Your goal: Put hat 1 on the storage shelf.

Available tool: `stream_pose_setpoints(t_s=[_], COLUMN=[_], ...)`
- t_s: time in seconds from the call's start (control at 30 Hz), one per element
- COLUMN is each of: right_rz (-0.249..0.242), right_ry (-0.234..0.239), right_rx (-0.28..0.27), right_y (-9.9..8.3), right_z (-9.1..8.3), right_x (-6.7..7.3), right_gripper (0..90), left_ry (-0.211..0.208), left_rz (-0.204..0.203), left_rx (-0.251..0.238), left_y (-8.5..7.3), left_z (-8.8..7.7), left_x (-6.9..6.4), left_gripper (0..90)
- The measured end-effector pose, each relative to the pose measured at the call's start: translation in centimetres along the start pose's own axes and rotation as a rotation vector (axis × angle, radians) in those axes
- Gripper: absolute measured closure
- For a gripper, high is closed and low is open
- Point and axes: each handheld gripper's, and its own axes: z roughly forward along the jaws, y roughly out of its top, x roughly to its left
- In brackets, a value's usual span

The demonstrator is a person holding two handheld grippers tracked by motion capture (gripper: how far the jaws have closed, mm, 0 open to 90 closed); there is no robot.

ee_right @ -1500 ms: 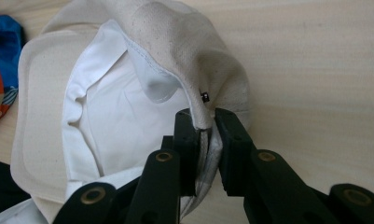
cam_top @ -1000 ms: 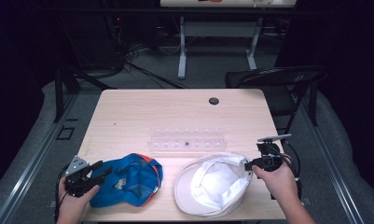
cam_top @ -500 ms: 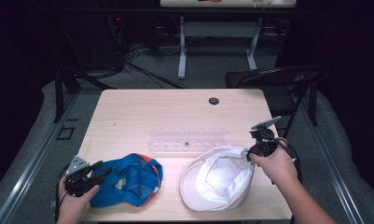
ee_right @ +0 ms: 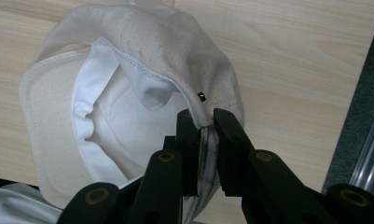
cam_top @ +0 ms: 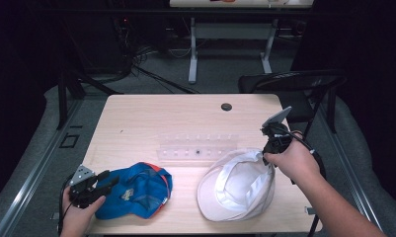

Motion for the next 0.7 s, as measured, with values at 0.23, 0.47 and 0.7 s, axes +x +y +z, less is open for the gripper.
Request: stream_pose_setpoints(t_s=[0.23, 0.47, 0.7], right_rz=[-0.018, -0.010, -0.002], right_ry=[-0.023, -0.002, 0.035], right_rx=[0.018, 0.053, 0.080], right_y=[0.4, 0.6, 0.5], right_z=[-1.9, -3.5, -5.5], right_x=[1.0, 1.8, 2.0], right_gripper=[81.1, 81.0, 81.1], left_ry=[-0.001, -0.004, -0.002], left_rz=[-0.003, -0.002, -0.004], left_rx=[-0.001, 0.011, 0.011], left_y=[0.0, 0.0, 0.0], left_z=[0.0, -0.1, -0.1], left_x=[0.0, 0.0, 0.1], left_gripper=[51.0, 51.0, 51.0])
